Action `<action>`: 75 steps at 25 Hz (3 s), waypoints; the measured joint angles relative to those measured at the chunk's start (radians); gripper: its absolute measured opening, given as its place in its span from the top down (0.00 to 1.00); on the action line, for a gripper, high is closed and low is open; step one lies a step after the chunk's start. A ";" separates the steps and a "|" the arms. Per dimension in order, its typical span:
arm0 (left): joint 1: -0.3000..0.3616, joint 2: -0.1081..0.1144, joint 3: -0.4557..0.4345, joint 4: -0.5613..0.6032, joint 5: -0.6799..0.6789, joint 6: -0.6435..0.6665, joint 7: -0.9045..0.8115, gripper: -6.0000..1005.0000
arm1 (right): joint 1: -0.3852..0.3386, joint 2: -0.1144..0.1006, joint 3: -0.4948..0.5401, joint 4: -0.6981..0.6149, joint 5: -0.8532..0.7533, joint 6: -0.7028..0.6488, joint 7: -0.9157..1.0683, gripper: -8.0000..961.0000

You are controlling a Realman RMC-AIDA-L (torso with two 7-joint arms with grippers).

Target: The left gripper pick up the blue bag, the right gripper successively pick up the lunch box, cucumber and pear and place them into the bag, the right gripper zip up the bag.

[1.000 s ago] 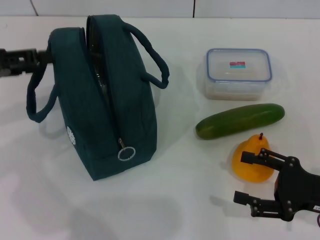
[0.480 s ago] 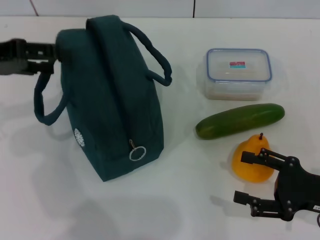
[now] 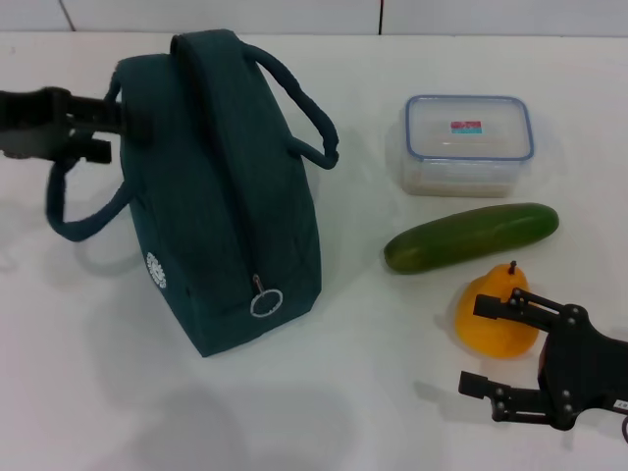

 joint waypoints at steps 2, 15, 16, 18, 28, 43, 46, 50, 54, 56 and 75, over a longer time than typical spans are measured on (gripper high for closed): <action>-0.012 -0.007 0.005 0.000 0.017 0.000 -0.003 0.15 | 0.000 0.000 0.000 -0.001 0.000 0.001 -0.001 0.13; -0.043 -0.020 0.049 0.007 0.047 -0.004 0.004 0.24 | 0.000 0.000 0.000 0.003 0.000 0.000 -0.001 0.13; -0.044 -0.021 0.049 0.004 0.047 -0.004 0.011 0.25 | 0.000 0.000 0.000 0.003 0.000 -0.001 -0.001 0.13; -0.044 -0.022 0.045 -0.001 0.048 -0.006 0.026 0.26 | 0.000 0.000 0.000 0.004 0.000 -0.004 -0.001 0.13; -0.050 -0.018 0.041 -0.004 0.040 -0.007 0.024 0.65 | -0.001 0.000 0.000 0.007 0.011 -0.012 -0.001 0.13; -0.042 -0.017 0.039 0.003 -0.029 -0.003 0.031 0.95 | -0.004 -0.001 0.000 0.188 0.534 0.032 0.335 0.14; -0.043 -0.016 0.039 0.003 -0.037 -0.004 0.032 0.95 | 0.000 -0.001 0.000 0.202 0.608 0.129 0.528 0.14; -0.046 -0.016 0.039 0.003 -0.038 -0.006 0.032 0.95 | 0.014 0.003 0.001 0.202 0.636 0.271 0.760 0.14; -0.049 -0.016 0.042 0.008 -0.041 -0.006 0.034 0.95 | 0.042 0.007 0.001 0.202 0.648 0.370 0.862 0.14; -0.049 -0.015 0.043 0.009 -0.050 -0.006 0.035 0.95 | 0.070 0.008 0.001 0.202 0.650 0.414 0.875 0.14; -0.082 -0.008 0.039 0.011 -0.072 -0.018 0.048 0.95 | 0.303 0.011 0.002 0.268 0.690 0.659 0.926 0.14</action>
